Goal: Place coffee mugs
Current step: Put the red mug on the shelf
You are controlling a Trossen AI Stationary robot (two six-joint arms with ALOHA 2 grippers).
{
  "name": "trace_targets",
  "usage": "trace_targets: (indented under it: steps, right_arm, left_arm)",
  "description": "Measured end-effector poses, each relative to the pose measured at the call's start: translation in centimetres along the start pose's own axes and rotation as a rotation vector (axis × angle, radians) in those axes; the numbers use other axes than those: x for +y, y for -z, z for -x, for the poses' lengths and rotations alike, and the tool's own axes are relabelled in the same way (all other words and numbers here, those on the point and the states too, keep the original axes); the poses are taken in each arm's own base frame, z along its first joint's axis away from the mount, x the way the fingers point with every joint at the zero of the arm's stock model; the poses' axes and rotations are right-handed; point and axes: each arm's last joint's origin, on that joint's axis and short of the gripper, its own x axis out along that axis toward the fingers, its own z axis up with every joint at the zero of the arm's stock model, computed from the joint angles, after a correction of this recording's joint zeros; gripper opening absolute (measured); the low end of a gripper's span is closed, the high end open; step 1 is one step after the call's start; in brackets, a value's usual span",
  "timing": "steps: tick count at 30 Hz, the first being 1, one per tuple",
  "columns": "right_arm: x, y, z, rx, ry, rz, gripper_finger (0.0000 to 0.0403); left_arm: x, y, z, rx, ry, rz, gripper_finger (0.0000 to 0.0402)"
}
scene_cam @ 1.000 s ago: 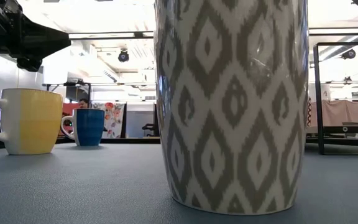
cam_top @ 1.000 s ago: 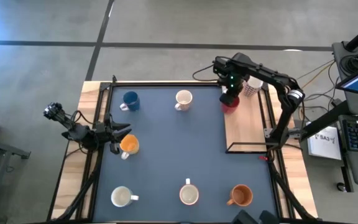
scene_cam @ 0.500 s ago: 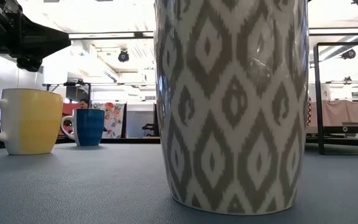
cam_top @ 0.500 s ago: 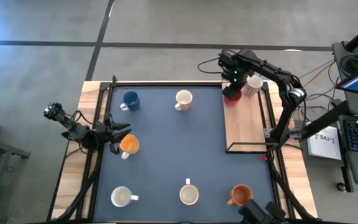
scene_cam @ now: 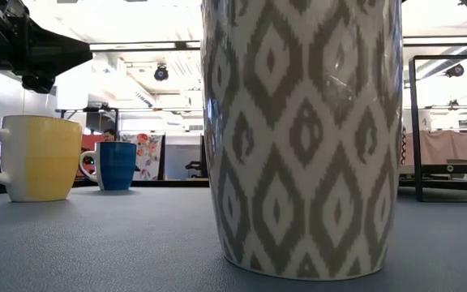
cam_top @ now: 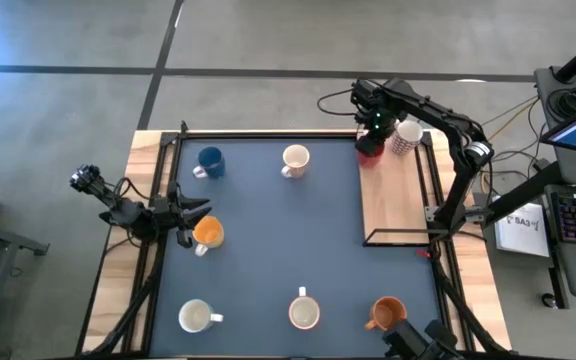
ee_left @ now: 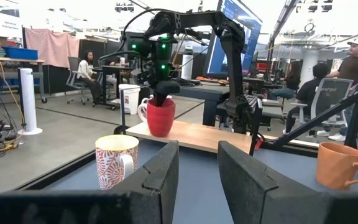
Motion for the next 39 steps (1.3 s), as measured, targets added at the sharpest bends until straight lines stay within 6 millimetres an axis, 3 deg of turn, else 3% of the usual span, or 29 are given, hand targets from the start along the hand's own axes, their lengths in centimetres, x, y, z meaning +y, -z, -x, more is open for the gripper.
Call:
trace_targets:
  steps: [5,12,19,26,32,39]
  right_arm:
    - [-0.4,0.1,0.0,0.016,0.140,-0.001,0.0085]
    - [-0.4,0.2,0.4,0.026,0.151,-0.004,0.0091]
    - [-0.3,0.3,3.4,-0.017,0.140,-0.092,0.0078]
    - [2.6,0.4,4.9,-0.066,-0.066,-0.119,0.0077]
    - [5.1,0.4,5.1,-0.085,-0.076,-0.059,0.0092]
    - [5.4,0.0,4.6,-0.076,0.024,-0.078,0.0117]
  left_arm:
    - [0.0,0.0,0.0,0.000,0.000,0.000,0.0095]
    - [0.0,0.0,0.0,0.000,0.000,0.000,0.0095]
    - [0.0,0.0,0.0,0.000,0.000,0.000,0.0095]
    - [0.0,0.0,0.0,0.000,0.000,0.000,0.0095]
    - [0.0,0.0,0.0,0.000,0.000,0.000,0.0095]
    - [0.0,0.0,0.0,0.000,0.000,0.000,0.0095]
